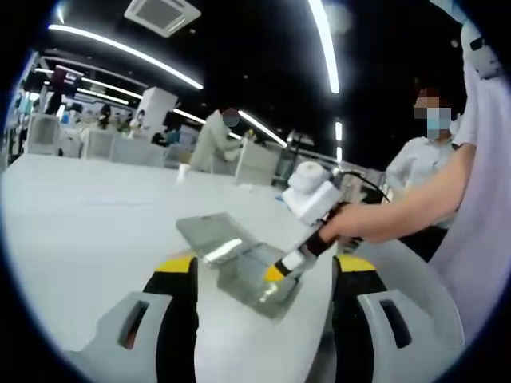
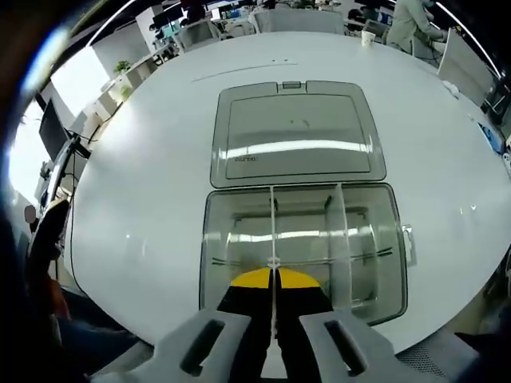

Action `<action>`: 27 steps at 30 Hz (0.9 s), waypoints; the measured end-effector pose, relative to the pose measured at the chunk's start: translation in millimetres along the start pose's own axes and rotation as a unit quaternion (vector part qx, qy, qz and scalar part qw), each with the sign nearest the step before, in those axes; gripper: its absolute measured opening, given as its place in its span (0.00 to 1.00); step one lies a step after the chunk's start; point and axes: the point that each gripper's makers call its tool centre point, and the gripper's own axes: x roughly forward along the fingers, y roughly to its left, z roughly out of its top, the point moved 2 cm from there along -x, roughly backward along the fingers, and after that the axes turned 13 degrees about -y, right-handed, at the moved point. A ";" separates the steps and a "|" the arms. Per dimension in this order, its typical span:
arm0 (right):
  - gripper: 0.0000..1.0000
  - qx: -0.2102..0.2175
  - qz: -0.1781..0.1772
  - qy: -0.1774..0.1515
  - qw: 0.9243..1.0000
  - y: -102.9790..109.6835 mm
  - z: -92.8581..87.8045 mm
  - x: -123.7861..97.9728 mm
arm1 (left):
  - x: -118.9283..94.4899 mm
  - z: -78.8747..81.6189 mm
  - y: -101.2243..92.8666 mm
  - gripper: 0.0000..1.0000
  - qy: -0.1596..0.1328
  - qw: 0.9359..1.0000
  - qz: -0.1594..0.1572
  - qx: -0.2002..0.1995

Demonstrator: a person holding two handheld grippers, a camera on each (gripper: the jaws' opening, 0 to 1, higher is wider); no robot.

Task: Insert the divider into the dual guide fixture by aligning both edges with the guide slots and pushing it downward to the bottom, including one-sided entry, uneven engagement, binding, and posture correction.

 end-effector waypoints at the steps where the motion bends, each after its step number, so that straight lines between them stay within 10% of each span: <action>1: 0.00 -0.001 0.000 0.001 1.000 -0.2 -0.1 0.2 | 0.5 0.0 0.0 0.66 0.000 1.000 0.000 0.000; 27: 0.00 0.000 0.014 0.002 1.000 -2.2 -1.7 0.6 | 4.4 -0.3 -6.8 0.66 0.002 1.000 0.006 0.004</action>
